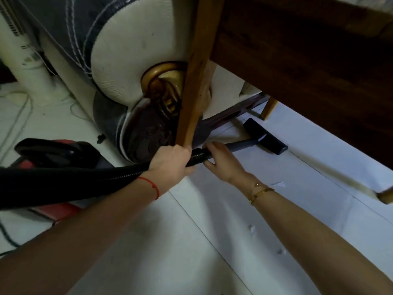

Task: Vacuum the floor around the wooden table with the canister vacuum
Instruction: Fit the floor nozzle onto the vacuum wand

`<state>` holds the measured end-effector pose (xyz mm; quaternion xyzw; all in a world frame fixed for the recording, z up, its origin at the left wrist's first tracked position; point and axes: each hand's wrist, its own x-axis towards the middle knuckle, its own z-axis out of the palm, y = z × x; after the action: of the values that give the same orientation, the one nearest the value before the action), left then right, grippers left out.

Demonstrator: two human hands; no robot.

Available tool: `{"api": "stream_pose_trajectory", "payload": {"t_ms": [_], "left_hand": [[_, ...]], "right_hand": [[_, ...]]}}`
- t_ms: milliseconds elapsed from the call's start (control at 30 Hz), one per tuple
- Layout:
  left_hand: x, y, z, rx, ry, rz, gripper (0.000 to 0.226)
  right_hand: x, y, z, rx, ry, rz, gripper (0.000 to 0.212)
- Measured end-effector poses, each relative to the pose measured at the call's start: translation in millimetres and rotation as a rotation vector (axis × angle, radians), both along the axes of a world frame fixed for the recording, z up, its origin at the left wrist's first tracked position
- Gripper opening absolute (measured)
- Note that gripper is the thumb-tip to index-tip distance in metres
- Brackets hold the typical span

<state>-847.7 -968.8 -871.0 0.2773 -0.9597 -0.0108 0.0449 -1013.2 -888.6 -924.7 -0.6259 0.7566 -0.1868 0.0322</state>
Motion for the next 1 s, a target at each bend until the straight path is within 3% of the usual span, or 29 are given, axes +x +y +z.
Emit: {"api": "stream_pose_trajectory", "payload": {"t_ms": [200, 333, 633, 1000], "left_hand": [[52.2, 3.3, 19.9, -0.055, 0.007, -0.05, 0.031], [86.9, 6.3, 33.2, -0.098, -0.02, -0.072, 0.03], [155.6, -12.2, 51.8, -0.141, 0.019, -0.167, 0.031], [119.3, -9.5, 44.1, -0.137, 0.006, -0.253, 0.031]], "right_hand": [[50.3, -3.9, 14.9, -0.035, -0.078, 0.018, 0.028], [83.6, -2.8, 23.2, -0.098, -0.088, 0.063, 0.019], [146.2, -11.3, 35.3, -0.153, -0.101, 0.14, 0.023], [112.3, 8.6, 28.5, -0.123, -0.083, 0.063, 0.017]]}}
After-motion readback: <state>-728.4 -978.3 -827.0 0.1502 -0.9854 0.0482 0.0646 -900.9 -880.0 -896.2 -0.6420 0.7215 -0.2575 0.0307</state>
